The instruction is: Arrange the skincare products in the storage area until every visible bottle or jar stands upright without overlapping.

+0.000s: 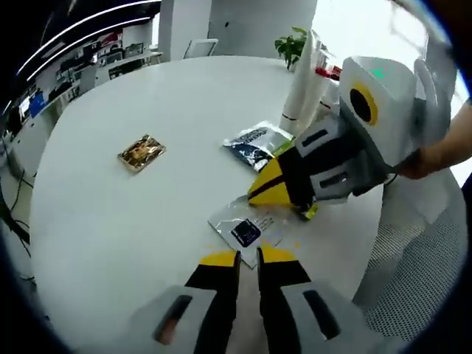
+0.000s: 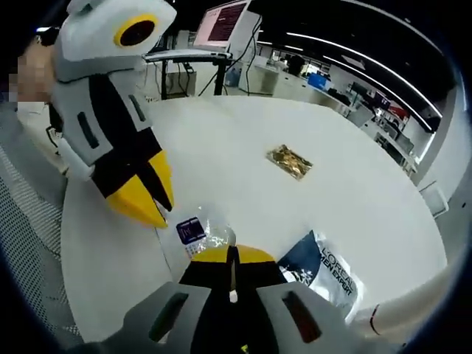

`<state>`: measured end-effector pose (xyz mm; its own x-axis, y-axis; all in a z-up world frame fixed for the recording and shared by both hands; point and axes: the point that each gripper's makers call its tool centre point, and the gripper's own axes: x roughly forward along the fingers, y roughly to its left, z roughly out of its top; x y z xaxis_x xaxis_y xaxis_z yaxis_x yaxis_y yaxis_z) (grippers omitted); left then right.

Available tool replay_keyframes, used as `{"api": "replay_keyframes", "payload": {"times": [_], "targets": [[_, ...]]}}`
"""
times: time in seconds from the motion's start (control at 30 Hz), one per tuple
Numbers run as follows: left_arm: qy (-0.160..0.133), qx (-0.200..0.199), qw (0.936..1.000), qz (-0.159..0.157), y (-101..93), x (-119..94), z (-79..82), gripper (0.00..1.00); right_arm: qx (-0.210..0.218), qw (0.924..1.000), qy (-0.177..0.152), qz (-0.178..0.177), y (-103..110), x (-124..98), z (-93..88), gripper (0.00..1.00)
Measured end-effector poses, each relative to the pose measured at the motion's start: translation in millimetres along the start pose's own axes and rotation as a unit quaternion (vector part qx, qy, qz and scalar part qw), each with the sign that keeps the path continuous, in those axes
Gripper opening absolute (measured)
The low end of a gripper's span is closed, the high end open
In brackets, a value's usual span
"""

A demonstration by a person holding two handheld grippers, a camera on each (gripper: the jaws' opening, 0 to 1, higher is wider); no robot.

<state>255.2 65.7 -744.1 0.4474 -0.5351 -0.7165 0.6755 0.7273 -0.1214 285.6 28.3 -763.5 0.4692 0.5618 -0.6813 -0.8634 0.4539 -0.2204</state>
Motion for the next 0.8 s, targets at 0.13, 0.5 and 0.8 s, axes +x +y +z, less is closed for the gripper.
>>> {"api": "replay_keyframes", "payload": {"times": [0.13,0.5,0.8], "targets": [[-0.006,0.084,0.9964,0.011,0.7,8.9,11.1,0.16,0.0,1.0,-0.001,0.003,-1.1,1.9,-0.8,0.01],[0.004,0.115,0.9932,0.019,-3.0,31.1,2.9,0.19,-0.04,0.9991,0.001,0.016,-2.2,2.8,-0.1,0.02],[0.005,0.119,0.9926,0.026,-4.2,30.3,5.4,0.18,-0.037,0.9993,-0.006,0.001,-8.9,-6.1,-3.6,0.12]]}}
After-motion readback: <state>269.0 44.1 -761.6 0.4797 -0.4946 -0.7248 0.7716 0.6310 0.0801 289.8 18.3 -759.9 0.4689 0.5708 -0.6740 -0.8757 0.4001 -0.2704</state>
